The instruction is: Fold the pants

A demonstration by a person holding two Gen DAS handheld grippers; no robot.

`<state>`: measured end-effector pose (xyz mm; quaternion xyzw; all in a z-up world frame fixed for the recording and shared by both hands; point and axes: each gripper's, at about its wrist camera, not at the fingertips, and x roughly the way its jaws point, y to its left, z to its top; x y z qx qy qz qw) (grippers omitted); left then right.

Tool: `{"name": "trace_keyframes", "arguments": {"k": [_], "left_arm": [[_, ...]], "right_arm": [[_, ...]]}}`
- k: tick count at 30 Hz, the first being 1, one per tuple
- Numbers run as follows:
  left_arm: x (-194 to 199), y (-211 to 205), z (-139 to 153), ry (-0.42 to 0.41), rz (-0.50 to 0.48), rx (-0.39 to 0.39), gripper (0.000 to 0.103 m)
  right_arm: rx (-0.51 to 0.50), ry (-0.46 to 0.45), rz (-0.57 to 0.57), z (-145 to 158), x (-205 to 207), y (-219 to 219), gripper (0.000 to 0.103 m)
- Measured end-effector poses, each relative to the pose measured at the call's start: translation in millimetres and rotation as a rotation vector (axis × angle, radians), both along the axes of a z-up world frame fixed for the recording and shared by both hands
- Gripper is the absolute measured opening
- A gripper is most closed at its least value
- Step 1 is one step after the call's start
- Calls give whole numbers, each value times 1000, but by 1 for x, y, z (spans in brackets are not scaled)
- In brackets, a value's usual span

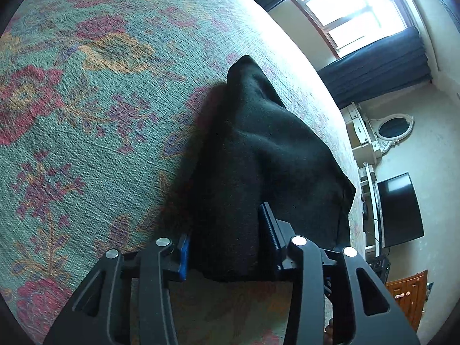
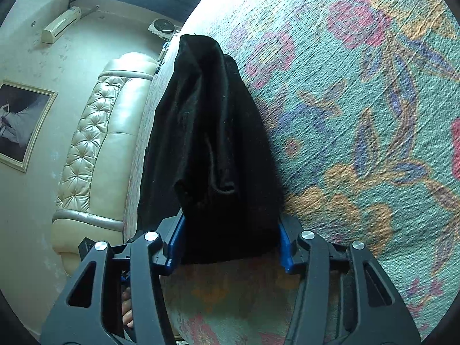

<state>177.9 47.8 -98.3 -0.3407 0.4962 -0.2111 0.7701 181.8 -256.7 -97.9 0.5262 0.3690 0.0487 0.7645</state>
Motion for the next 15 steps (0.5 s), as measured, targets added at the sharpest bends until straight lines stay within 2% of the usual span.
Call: {"name": "trace_keyframes", "arguments": {"k": [1, 3, 4, 5, 7, 9, 10, 11, 12, 13, 15], "left_arm": [[2, 4, -5, 11, 1, -49, 50], [8, 13, -21, 60, -17, -195, 69], [11, 17, -29, 73, -30, -267, 71], [13, 21, -33, 76, -38, -307, 71], [14, 24, -36, 65, -40, -347, 71], [15, 16, -31, 34, -53, -313, 71], [14, 7, -27, 5, -73, -260, 69], [13, -1, -23, -22, -87, -184, 62], [10, -8, -20, -52, -92, -117, 59], [8, -9, -18, -65, -85, -106, 58], [7, -8, -18, -50, -70, -115, 50]], "right_arm": [[5, 0, 7, -2, -1, -2, 57], [16, 0, 11, -2, -1, -5, 61], [18, -1, 12, -1, 0, -5, 63], [19, -4, 13, -1, 1, -4, 64], [11, -13, 17, 2, 4, -2, 71], [-8, -20, 22, 6, 8, 4, 77], [-29, -17, 28, 9, 12, 7, 80], [-53, -9, 35, 10, 14, 10, 81], [-73, -5, 35, 12, 15, 11, 80], [-89, 3, 31, 13, 16, 11, 71], [-82, 3, 24, 8, 11, 8, 57]]}}
